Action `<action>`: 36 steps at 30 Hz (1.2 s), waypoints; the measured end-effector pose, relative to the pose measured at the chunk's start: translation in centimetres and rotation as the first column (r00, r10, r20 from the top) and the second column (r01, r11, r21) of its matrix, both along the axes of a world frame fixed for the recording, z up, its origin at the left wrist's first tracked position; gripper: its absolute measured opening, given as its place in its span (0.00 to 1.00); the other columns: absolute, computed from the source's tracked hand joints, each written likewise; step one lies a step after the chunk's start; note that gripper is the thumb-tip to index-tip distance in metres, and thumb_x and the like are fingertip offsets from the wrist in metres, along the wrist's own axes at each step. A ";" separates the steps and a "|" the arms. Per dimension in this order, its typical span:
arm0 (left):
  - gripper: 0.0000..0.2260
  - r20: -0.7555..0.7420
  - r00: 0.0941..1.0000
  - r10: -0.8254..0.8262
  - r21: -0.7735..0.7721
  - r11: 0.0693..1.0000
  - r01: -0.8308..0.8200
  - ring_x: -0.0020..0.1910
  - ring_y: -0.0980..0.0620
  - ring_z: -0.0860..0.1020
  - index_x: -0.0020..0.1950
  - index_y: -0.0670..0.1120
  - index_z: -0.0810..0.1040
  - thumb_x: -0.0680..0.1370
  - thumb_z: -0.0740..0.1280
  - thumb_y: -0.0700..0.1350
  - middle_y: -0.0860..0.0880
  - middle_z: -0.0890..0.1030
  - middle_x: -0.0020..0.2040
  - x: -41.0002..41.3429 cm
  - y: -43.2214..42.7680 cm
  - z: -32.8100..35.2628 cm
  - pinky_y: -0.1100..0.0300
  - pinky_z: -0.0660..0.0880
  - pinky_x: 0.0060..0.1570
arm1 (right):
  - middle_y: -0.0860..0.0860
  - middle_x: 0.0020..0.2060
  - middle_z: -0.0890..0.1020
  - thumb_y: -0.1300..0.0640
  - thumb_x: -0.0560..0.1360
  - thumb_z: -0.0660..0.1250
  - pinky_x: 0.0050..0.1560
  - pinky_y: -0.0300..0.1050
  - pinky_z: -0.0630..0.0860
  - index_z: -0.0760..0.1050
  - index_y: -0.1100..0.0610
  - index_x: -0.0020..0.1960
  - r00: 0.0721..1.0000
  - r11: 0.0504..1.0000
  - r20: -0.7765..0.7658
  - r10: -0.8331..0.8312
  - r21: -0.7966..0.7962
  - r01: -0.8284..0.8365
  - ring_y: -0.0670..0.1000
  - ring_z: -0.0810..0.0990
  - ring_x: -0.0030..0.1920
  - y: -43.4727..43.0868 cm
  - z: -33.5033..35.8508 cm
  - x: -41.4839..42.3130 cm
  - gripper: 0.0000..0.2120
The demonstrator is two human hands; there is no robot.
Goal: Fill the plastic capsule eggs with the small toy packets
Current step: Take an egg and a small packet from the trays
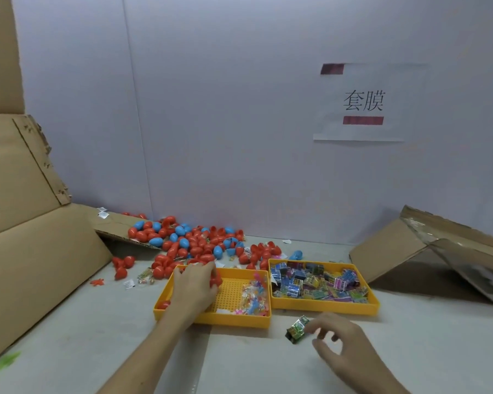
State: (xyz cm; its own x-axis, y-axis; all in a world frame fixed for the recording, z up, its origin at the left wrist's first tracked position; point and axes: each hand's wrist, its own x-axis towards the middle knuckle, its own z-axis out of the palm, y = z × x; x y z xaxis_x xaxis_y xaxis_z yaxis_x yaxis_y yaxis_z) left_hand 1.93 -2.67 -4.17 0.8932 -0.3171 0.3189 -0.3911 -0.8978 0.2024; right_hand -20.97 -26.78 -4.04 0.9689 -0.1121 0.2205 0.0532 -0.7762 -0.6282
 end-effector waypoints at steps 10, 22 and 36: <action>0.08 0.239 0.871 -0.429 -0.660 0.587 0.470 0.49 0.58 0.75 0.59 0.56 0.74 0.82 0.59 0.52 0.57 0.72 0.51 -9.6 -5.9 -0.9 0.69 0.72 0.44 | 0.36 0.48 0.74 0.46 0.74 0.70 0.52 0.42 0.75 0.80 0.42 0.48 0.989 0.984 0.115 -0.092 -0.141 0.108 0.42 0.77 0.49 0.6 -5.4 4.0 0.04; 0.10 0.107 0.725 -0.680 -0.583 0.548 0.600 0.44 0.55 0.77 0.56 0.49 0.72 0.80 0.67 0.52 0.53 0.78 0.46 -11.6 -8.6 -4.7 0.63 0.73 0.43 | 0.42 0.41 0.81 0.62 0.77 0.65 0.44 0.47 0.79 0.78 0.52 0.47 0.960 0.999 0.277 -0.040 -0.022 0.048 0.45 0.80 0.43 0.1 -5.8 3.1 0.06; 0.16 -0.164 0.751 -0.640 -0.446 0.727 0.522 0.50 0.54 0.79 0.54 0.55 0.68 0.76 0.73 0.44 0.52 0.79 0.52 -10.4 -9.7 -5.8 0.64 0.75 0.51 | 0.41 0.41 0.81 0.60 0.70 0.69 0.47 0.43 0.78 0.81 0.51 0.45 0.981 0.998 0.193 -0.021 0.069 0.008 0.44 0.79 0.46 -1.3 -5.5 3.2 0.06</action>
